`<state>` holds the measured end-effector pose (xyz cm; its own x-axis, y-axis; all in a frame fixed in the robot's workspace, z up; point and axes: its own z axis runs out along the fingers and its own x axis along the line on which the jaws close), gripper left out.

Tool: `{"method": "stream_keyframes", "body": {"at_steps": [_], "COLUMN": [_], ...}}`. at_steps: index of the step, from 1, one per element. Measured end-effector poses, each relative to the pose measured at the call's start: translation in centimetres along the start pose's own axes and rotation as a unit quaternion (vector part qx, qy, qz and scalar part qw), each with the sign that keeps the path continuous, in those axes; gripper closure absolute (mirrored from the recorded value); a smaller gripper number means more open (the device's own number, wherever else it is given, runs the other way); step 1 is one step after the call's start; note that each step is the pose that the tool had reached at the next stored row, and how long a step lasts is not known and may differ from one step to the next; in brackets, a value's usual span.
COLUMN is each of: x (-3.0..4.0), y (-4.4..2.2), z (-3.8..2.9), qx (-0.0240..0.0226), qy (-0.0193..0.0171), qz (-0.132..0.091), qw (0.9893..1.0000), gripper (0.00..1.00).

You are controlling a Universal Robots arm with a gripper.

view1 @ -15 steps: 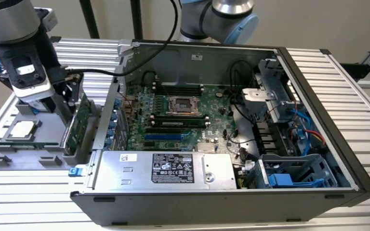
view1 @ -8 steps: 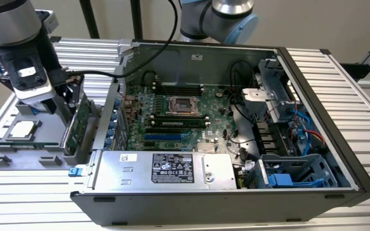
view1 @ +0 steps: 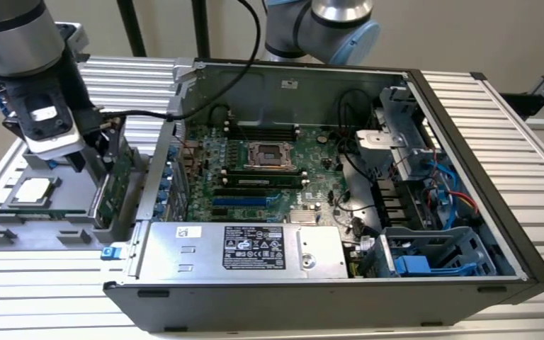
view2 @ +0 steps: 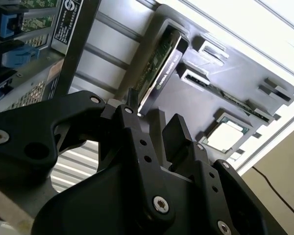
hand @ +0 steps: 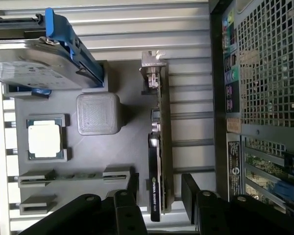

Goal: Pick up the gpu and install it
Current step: 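Pick up the gpu and move the gpu toward the slot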

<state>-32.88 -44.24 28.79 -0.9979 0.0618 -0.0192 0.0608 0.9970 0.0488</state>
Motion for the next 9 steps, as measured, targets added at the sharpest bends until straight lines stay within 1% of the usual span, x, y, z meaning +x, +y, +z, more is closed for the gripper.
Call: {"method": "stream_keyframes", "body": {"at_steps": [4, 9], "x": [0.01, 0.02], "y": [-0.03, -0.06], "z": [0.63, 1.26], "qx": [0.0000, 0.0000], "qy": [0.0000, 0.0000], "qz": [0.000, 0.000], "qw": [1.0000, 1.0000], "gripper": [0.00, 0.00]}}
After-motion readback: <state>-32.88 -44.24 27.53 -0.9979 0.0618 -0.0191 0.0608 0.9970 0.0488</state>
